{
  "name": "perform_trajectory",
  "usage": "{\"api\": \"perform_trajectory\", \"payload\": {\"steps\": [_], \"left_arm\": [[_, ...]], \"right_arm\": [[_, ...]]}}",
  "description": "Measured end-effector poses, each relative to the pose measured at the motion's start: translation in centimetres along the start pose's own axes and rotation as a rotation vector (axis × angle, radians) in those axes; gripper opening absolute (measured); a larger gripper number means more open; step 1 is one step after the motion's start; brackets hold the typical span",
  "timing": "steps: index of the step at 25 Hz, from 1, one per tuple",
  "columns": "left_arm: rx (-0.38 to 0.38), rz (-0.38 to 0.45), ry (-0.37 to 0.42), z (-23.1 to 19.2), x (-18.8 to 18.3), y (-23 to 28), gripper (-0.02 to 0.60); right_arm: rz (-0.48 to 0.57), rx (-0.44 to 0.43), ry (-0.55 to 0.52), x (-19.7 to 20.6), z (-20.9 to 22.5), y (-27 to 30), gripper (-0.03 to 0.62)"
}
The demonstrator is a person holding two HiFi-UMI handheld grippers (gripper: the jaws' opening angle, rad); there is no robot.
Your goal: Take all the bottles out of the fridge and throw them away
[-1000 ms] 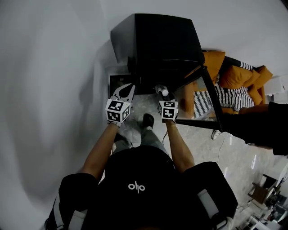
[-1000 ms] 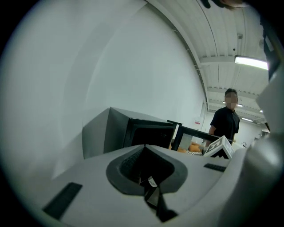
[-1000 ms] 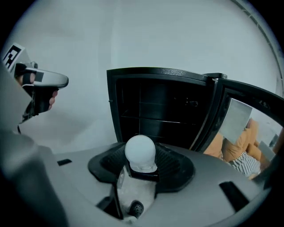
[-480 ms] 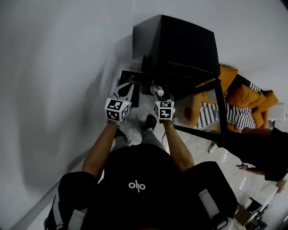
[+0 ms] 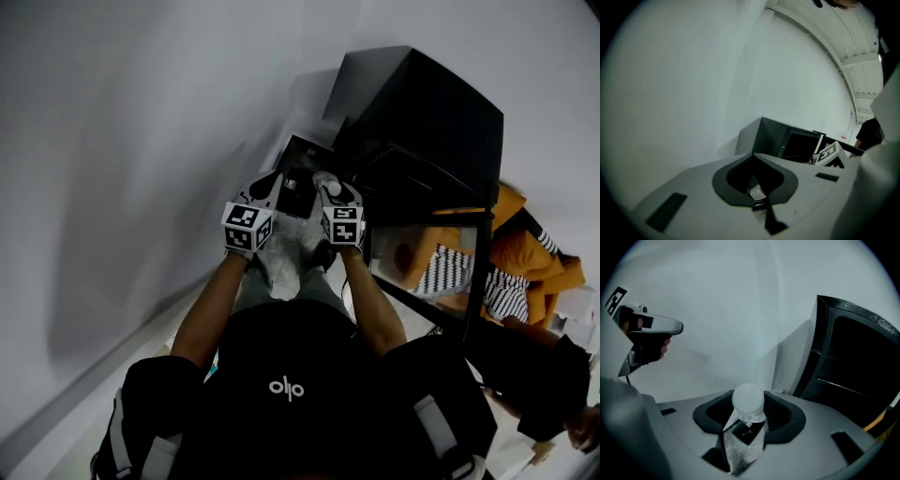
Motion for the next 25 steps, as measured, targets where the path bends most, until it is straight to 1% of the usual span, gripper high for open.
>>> {"api": "perform_trajectory", "payload": {"steps": [6,9,14,19,22,25], "left_arm": [[-0.019,-0.036,-0.034,-1.3,2.4,2.0,0.000],[-0.008,-0.075,-0.061,-1.6,5.2,3.7,0.000],[0.011,-0.121,-0.092,-3.6,9.9,8.1,0.000],[0.014,-0.176,-0.137,-4.6,14.8,11.0,0.000],[0.013,-0.206,-0.147,-5.4,17.6,12.7,0.000],[0.016,-0.223,-0.147,-5.8,19.2,14.0,0.000]], "right_arm": [[-0.049,-0.041,-0.025,0.9,0.1,4.7,0.202],[-0.096,-0.064,-0.033,3.3,-0.1,8.0,0.202],[-0.148,-0.078,-0.031,6.7,0.3,15.0,0.202],[-0.192,-0.093,-0.016,10.9,0.8,19.5,0.202],[-0.213,-0.107,-0.004,13.3,1.2,22.6,0.202],[-0.236,-0.113,0.003,15.1,1.7,25.5,0.202]]}}
Point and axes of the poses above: the fingertips, and each gripper's own axes: y forward along the fingers, z to its right, x out of its underside, the point moved 8 cm from there along -y, backward along the fingers, and after that the axes turned 12 degrees about -z, right-handed, at the moved point
